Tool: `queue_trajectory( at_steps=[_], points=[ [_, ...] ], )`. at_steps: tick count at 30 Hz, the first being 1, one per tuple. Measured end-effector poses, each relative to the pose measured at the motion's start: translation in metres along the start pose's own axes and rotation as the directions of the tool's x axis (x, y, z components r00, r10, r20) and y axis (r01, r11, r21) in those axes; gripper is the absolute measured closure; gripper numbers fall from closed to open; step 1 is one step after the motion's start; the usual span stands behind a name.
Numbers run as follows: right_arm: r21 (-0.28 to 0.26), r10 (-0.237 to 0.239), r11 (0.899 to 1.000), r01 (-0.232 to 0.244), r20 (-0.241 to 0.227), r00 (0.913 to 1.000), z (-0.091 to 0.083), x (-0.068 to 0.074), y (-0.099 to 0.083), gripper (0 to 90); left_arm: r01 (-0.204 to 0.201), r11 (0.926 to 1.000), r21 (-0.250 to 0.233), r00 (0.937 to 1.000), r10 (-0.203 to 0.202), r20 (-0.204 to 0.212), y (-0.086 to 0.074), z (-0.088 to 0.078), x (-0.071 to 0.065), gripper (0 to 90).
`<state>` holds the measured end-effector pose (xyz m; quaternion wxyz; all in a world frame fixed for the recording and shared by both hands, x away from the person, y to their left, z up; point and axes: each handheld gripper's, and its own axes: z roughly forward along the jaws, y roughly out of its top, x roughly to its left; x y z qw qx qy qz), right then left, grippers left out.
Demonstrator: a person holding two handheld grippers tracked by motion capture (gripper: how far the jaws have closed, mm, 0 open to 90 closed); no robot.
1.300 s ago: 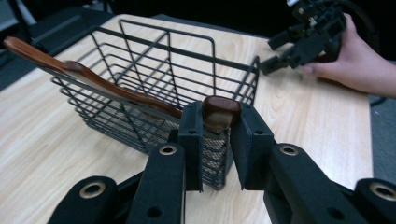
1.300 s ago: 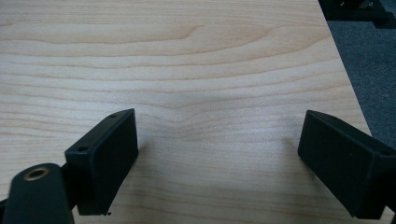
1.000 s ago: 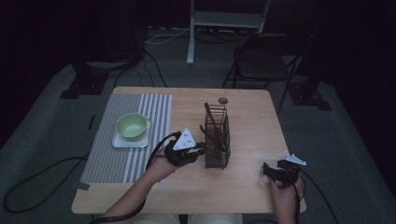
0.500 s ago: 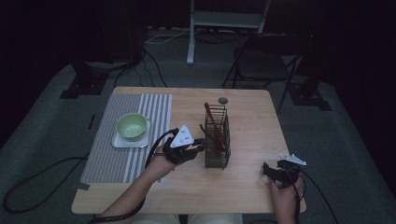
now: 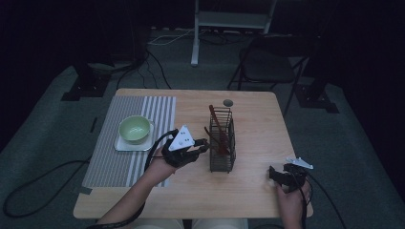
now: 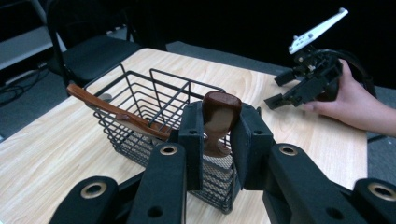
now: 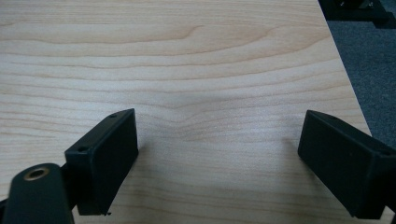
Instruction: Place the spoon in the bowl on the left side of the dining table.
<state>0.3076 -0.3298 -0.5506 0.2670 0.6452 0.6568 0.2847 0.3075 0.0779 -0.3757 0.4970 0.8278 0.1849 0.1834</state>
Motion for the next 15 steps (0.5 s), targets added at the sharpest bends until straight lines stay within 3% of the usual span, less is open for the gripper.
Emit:
queue_trajectory(
  at_steps=[15],
  points=[
    [-0.001, 0.000, 1.000, 0.000, 0.000, 1.0000, 0.000, 0.000, 0.000, 11.4, -0.002, 0.9980, -0.064, 0.9992, 0.000, -0.039, 0.013, -0.035, 0.005, 75.2]
  ],
)
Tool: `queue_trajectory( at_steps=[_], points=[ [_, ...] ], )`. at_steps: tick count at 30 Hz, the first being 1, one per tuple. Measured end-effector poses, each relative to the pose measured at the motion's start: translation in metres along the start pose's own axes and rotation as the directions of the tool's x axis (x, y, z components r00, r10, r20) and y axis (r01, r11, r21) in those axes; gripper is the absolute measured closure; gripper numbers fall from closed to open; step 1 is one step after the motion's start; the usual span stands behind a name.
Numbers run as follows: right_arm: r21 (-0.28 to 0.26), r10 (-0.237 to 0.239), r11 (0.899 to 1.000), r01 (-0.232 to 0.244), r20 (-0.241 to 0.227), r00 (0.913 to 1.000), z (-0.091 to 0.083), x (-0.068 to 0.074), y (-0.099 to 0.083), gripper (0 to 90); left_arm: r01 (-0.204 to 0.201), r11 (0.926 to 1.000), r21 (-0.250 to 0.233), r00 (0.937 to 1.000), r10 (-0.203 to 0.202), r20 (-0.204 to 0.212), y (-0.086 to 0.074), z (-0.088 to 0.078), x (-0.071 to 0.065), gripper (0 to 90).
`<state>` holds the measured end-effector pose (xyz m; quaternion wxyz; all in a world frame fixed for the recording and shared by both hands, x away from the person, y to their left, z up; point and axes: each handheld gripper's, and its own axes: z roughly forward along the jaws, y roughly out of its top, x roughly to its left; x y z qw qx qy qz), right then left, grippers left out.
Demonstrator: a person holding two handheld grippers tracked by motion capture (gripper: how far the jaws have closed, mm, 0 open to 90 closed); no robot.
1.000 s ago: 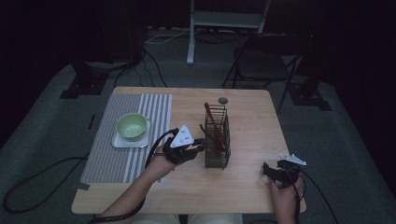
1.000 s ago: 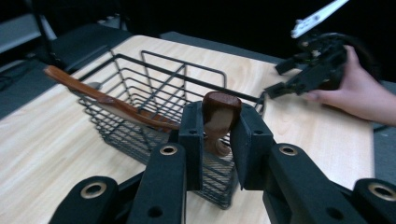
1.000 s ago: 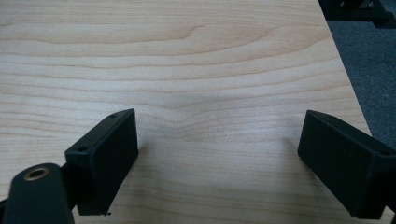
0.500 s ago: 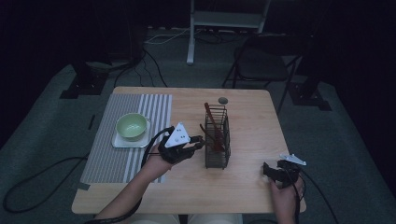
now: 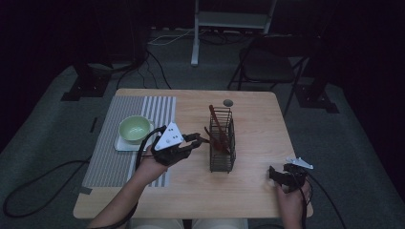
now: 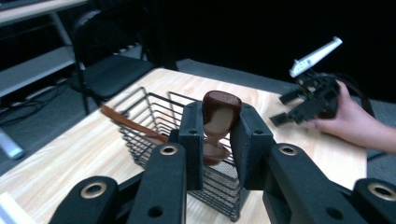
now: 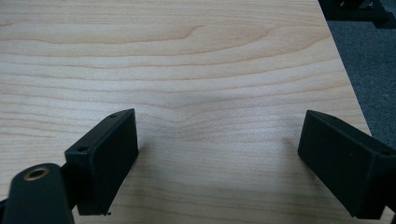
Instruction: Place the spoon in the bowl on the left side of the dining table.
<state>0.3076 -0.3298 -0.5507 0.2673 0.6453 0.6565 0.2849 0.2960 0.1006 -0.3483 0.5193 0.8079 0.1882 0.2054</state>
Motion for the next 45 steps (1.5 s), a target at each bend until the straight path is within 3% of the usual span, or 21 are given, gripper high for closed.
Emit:
queue_trajectory(
  at_steps=[10, 11, 13, 14, 17, 19, 23, 27, 29, 30, 31, 32, 35, 37, 41, 42, 44, 45],
  points=[
    [0.000, -0.002, 1.000, 0.002, 0.000, 1.0000, 0.000, 0.000, 0.000, 11.4, -0.013, 0.9994, -0.031, 0.9987, 0.011, -0.050, 0.006, -0.032, 0.006, 75.2],
    [0.000, -0.001, 1.000, 0.001, 0.000, 1.0000, 0.000, 0.000, 0.000, 11.4, -0.007, 0.9991, -0.043, 0.9971, 0.004, -0.076, 0.005, -0.036, 0.007, 75.3],
    [-0.001, -0.003, 1.000, 0.003, 0.000, 1.0000, 0.000, 0.000, 0.000, 11.4, 0.000, 0.9986, -0.052, 0.9966, -0.004, -0.082, 0.004, -0.043, 0.011, 75.3],
    [-0.001, -0.003, 1.000, 0.003, 0.000, 1.0000, 0.000, 0.000, 0.000, 11.4, 0.007, 0.9984, -0.057, 0.9945, -0.013, -0.104, 0.003, -0.046, 0.013, 75.3],
    [0.001, -0.003, 1.000, 0.003, 0.000, 1.0000, 0.000, 0.000, 0.000, 11.4, 0.012, 0.9980, -0.062, 0.9940, -0.019, -0.108, 0.001, -0.050, 0.016, 75.3],
    [0.001, -0.003, 1.000, 0.003, 0.000, 1.0000, 0.000, 0.000, 0.000, 11.4, 0.021, 0.9975, -0.068, 0.9887, -0.031, -0.146, -0.002, -0.056, 0.020, 75.3],
    [0.000, -0.003, 1.000, 0.003, 0.000, 1.0000, 0.000, 0.000, 0.000, 11.4, 0.039, 0.9975, -0.059, 0.9850, -0.048, -0.166, -0.009, -0.062, 0.029, 75.3],
    [0.000, -0.002, 1.000, 0.002, 0.000, 1.0000, 0.000, 0.000, 0.000, 11.4, 0.065, 0.9961, -0.059, 0.9742, -0.076, -0.213, -0.019, -0.068, 0.039, 75.3],
    [0.000, -0.001, 1.000, 0.001, 0.000, 1.0000, 0.000, 0.000, 0.000, 11.4, 0.073, 0.9958, -0.055, 0.9746, -0.083, -0.208, -0.021, -0.070, 0.041, 75.3],
    [0.000, -0.001, 1.000, 0.001, 0.000, 1.0000, 0.000, 0.000, 0.000, 11.4, 0.084, 0.9946, -0.060, 0.9676, -0.096, -0.234, -0.024, -0.074, 0.045, 75.3],
    [0.000, -0.001, 1.000, 0.001, 0.000, 1.0000, 0.000, 0.000, 0.000, 11.4, 0.087, 0.9945, -0.058, 0.9683, -0.098, -0.230, -0.025, -0.075, 0.047, 75.3],
    [0.000, -0.001, 1.000, 0.001, 0.000, 1.0000, 0.000, 0.000, 0.000, 11.5, 0.090, 0.9938, -0.065, 0.9632, -0.104, -0.248, -0.026, -0.078, 0.049, 75.3],
    [0.000, -0.002, 1.000, 0.002, 0.000, 1.0000, 0.000, 0.000, 0.000, 11.4, 0.092, 0.9942, -0.056, 0.9612, -0.104, -0.256, -0.028, -0.081, 0.052, 75.3],
    [0.000, -0.002, 1.000, 0.002, 0.000, 1.0000, 0.000, 0.000, 0.000, 11.5, 0.107, 0.9928, -0.055, 0.9460, -0.119, -0.302, -0.034, -0.088, 0.059, 75.3],
    [0.001, -0.002, 1.000, 0.002, 0.000, 1.0000, 0.000, 0.000, 0.000, 11.4, 0.129, 0.9904, -0.049, 0.9358, -0.138, -0.324, -0.044, -0.094, 0.068, 75.3],
    [0.000, -0.001, 1.000, 0.001, 0.000, 1.0000, 0.000, 0.000, 0.000, 11.5, 0.136, 0.9892, -0.053, 0.9283, -0.146, -0.342, -0.047, -0.095, 0.070, 75.3],
    [0.002, -0.002, 1.000, 0.002, 0.000, 1.0000, 0.000, 0.000, 0.000, 11.5, 0.144, 0.9886, -0.044, 0.9234, -0.150, -0.353, -0.052, -0.097, 0.074, 75.3],
    [0.000, -0.001, 1.000, 0.001, 0.000, 1.0000, 0.000, 0.000, 0.000, 11.5, 0.155, 0.9868, -0.047, 0.9151, -0.161, -0.370, -0.056, -0.099, 0.078, 75.3]
  ],
)
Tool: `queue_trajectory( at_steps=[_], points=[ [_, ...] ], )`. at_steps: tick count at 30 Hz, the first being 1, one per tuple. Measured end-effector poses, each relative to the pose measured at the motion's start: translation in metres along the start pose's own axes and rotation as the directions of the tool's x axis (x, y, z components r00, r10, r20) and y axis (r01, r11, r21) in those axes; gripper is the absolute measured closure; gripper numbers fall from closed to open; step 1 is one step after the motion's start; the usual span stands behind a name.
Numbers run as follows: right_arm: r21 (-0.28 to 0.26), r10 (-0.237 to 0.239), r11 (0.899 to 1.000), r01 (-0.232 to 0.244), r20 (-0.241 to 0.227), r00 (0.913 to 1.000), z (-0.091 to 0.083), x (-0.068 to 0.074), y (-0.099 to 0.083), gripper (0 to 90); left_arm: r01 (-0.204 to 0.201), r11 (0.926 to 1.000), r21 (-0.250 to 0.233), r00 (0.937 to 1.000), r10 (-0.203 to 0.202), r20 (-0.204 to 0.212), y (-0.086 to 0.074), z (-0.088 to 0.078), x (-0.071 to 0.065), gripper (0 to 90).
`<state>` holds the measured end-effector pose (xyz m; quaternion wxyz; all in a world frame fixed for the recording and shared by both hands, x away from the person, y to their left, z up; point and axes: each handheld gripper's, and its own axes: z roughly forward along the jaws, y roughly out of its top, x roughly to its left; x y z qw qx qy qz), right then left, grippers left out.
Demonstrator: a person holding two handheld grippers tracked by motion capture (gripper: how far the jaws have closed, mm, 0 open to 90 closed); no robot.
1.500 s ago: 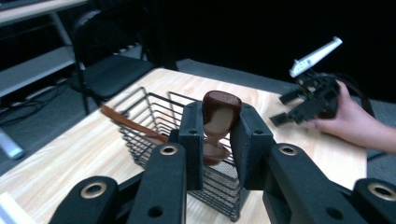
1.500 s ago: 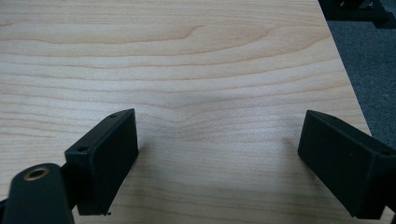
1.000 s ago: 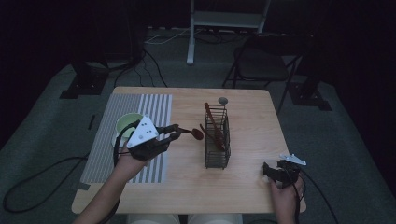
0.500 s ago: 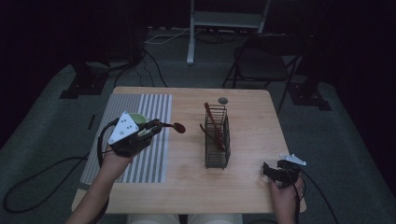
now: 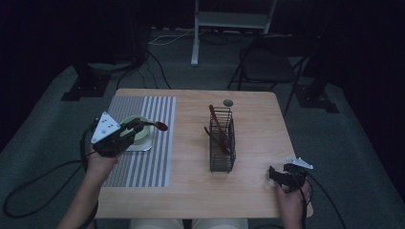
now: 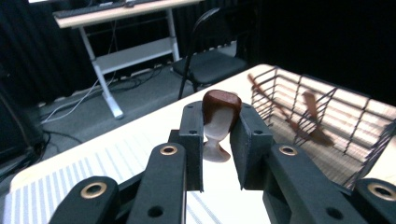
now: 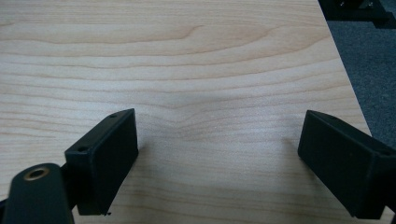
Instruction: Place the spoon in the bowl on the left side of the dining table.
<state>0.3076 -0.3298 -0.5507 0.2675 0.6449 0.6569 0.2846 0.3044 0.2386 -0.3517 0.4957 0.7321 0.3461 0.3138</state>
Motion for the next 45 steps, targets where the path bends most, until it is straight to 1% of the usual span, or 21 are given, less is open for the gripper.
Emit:
queue_trajectory(
  at_steps=[1, 2, 4, 10, 11, 13, 14, 15, 20, 21, 23, 24, 25, 26, 28, 29, 31, 38, 41, 44, 45],
  points=[
    [0.000, -0.001, 1.000, 0.001, 0.000, 1.0000, 0.000, 0.000, 0.000, 11.5, 0.012, 0.9999, 0.003, 0.9999, -0.012, 0.000, -0.002, 0.000, 0.004, 75.3],
    [0.000, 0.000, 1.000, 0.000, 0.000, 1.0000, 0.000, 0.000, 0.000, 11.4, 0.019, 0.9998, 0.002, 0.9996, -0.019, -0.019, -0.005, -0.001, 0.008, 75.3],
    [0.000, 0.000, 1.000, 0.000, 0.000, 1.0000, 0.000, 0.000, 0.000, 11.4, 0.035, 0.9994, 0.006, 0.9990, -0.034, -0.030, -0.008, -0.002, 0.014, 75.3],
    [0.000, 0.001, 1.000, -0.001, 0.000, 1.0000, 0.000, 0.000, 0.000, 11.4, 0.047, 0.9987, 0.020, 0.9953, -0.045, -0.086, -0.017, -0.004, 0.027, 75.3],
    [0.000, 0.000, 1.000, 0.000, 0.000, 1.0000, 0.000, 0.000, 0.000, 11.4, 0.056, 0.9982, 0.023, 0.9951, -0.054, -0.083, -0.019, -0.004, 0.029, 75.3],
    [0.000, 0.000, 1.000, 0.000, 0.000, 1.0000, 0.000, 0.000, 0.000, 11.4, 0.061, 0.9976, 0.033, 0.9919, -0.057, -0.113, -0.024, -0.003, 0.033, 75.3],
    [0.000, 0.000, 1.000, 0.000, 0.000, 1.0000, 0.000, 0.000, 0.000, 11.4, 0.069, 0.9969, 0.037, 0.9919, -0.065, -0.109, -0.027, -0.003, 0.036, 75.3],
    [0.000, 0.000, 1.000, 0.000, 0.000, 1.0000, 0.000, 0.000, 0.000, 11.5, 0.079, 0.9961, 0.038, 0.9896, -0.074, -0.123, -0.030, -0.003, 0.038, 75.3],
    [0.000, -0.001, 1.000, 0.001, 0.000, 1.0000, 0.000, 0.000, 0.000, 11.5, 0.105, 0.9929, 0.054, 0.9849, -0.097, -0.144, -0.042, -0.002, 0.048, 75.3],
    [0.000, -0.001, 1.000, 0.001, 0.000, 1.0000, 0.000, 0.000, 0.000, 11.5, 0.111, 0.9920, 0.060, 0.9850, -0.102, -0.139, -0.044, -0.001, 0.050, 75.3],
    [0.000, 0.000, 1.000, 0.000, 0.000, 1.0000, 0.000, 0.000, 0.000, 11.4, 0.113, 0.9911, 0.071, 0.9824, -0.100, -0.157, -0.047, 0.001, 0.052, 75.3],
    [0.000, 0.000, 1.000, 0.000, 0.000, 1.0000, 0.000, 0.000, 0.000, 11.4, 0.119, 0.9903, 0.071, 0.9824, -0.108, -0.153, -0.049, 0.002, 0.053, 75.3],
    [0.000, -0.001, 1.000, 0.001, 0.000, 1.0000, 0.000, 0.000, 0.000, 11.5, 0.124, 0.9899, 0.068, 0.9797, -0.111, -0.167, -0.050, 0.002, 0.053, 75.3],
    [0.000, 0.000, 1.000, 0.000, 0.000, 1.0000, 0.000, 0.000, 0.000, 11.5, 0.125, 0.9894, 0.074, 0.9802, -0.112, -0.163, -0.051, 0.003, 0.054, 75.3],
    [0.000, -0.001, 1.000, 0.001, 0.000, 1.0000, 0.000, 0.000, 0.000, 11.5, 0.129, 0.9888, 0.074, 0.9777, -0.115, -0.176, -0.055, 0.004, 0.055, 75.3],
    [0.000, 0.000, 1.000, 0.000, 0.000, 1.0000, 0.000, 0.000, 0.000, 11.4, 0.129, 0.9880, 0.084, 0.9788, -0.114, -0.170, -0.058, 0.005, 0.055, 75.3],
    [0.000, -0.001, 1.000, 0.001, 0.000, 1.0000, 0.000, 0.000, 0.000, 11.5, 0.134, 0.9864, 0.096, 0.9763, -0.114, -0.184, -0.064, 0.007, 0.056, 75.3],
    [0.000, -0.001, 1.000, 0.001, 0.000, 1.0000, 0.000, 0.000, 0.000, 11.4, 0.183, 0.9775, 0.105, 0.9673, -0.160, -0.197, -0.085, 0.008, 0.057, 75.3],
    [0.000, -0.001, 1.000, 0.001, 0.000, 1.0000, 0.000, 0.000, 0.000, 11.4, 0.192, 0.9748, 0.114, 0.9664, -0.168, -0.195, -0.093, 0.009, 0.056, 75.3],
    [0.000, 0.000, 1.000, 0.000, 0.000, 1.0000, 0.000, 0.000, 0.000, 11.5, 0.205, 0.9719, 0.116, 0.9633, -0.179, -0.200, -0.098, 0.009, 0.056, 75.3],
    [0.000, -0.001, 1.000, 0.001, 0.000, 1.0000, 0.000, 0.000, 0.000, 11.5, 0.219, 0.9691, 0.113, 0.9606, -0.194, -0.199, -0.104, 0.010, 0.056, 75.3]
  ],
)
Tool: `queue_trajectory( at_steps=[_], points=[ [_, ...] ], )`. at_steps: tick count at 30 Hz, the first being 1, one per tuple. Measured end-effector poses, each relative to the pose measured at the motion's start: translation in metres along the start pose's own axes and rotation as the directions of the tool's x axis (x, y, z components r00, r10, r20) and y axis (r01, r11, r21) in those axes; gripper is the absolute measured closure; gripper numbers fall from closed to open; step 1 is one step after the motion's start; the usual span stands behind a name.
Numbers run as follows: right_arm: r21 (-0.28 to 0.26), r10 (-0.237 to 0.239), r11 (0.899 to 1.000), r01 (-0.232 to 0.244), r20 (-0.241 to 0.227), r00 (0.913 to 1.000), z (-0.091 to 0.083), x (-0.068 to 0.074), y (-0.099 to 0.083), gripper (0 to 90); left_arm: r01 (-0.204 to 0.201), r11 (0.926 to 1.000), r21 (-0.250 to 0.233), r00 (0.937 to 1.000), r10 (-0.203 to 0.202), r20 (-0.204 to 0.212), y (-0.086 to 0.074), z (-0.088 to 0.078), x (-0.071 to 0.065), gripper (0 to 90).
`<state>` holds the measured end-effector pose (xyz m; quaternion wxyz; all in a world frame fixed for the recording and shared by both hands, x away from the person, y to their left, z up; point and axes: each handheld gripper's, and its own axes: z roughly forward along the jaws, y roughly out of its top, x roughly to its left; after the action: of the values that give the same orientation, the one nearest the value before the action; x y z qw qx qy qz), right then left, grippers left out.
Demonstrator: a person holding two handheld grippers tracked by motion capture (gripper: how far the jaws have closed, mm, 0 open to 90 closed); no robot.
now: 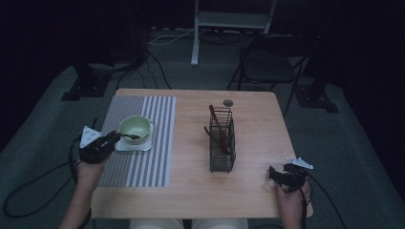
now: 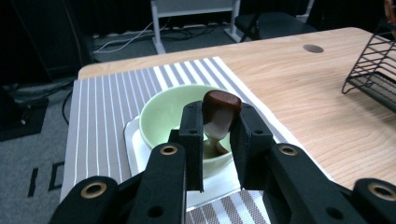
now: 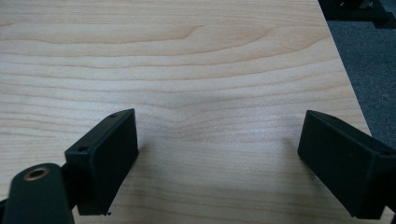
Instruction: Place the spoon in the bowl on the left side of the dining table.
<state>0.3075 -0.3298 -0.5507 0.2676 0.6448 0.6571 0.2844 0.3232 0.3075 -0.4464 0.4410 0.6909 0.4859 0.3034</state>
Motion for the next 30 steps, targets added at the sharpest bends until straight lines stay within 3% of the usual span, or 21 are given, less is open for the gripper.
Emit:
queue_trajectory(
  at_steps=[7, 12, 20, 21, 24, 30],
  points=[
    [0.000, 0.000, 1.000, 0.000, 0.000, 1.0000, 0.000, 0.000, 0.000, 11.4, 0.010, 0.9993, 0.035, 1.0000, -0.010, 0.000, -0.015, 0.009, -0.002, 75.2],
    [0.000, 0.000, 1.000, 0.000, 0.000, 1.0000, 0.000, 0.000, 0.000, 11.5, -0.018, 0.9985, 0.053, 0.9984, 0.021, -0.053, -0.023, 0.013, -0.010, 75.1],
    [0.000, 0.000, 1.000, 0.000, 0.000, 1.0000, 0.000, 0.000, 0.000, 11.4, 0.012, 0.9984, 0.056, 0.9964, -0.007, -0.085, -0.032, 0.015, -0.010, 74.7],
    [0.000, 0.000, 1.000, 0.000, 0.000, 1.0000, 0.000, 0.000, 0.000, 11.4, 0.016, 0.9984, 0.055, 0.9945, -0.010, -0.104, -0.032, 0.016, -0.010, 74.6],
    [0.000, 0.000, 1.000, 0.000, 0.000, 1.0000, 0.000, 0.000, 0.000, 11.5, 0.032, 0.9977, 0.060, 0.9935, -0.025, -0.111, -0.033, 0.019, -0.008, 74.4],
    [0.000, 0.000, 1.000, 0.000, 0.000, 1.0000, 0.000, 0.000, 0.000, 11.5, 0.037, 0.9955, 0.087, 0.9948, -0.029, -0.098, -0.036, 0.024, -0.010, 64.8]
  ],
)
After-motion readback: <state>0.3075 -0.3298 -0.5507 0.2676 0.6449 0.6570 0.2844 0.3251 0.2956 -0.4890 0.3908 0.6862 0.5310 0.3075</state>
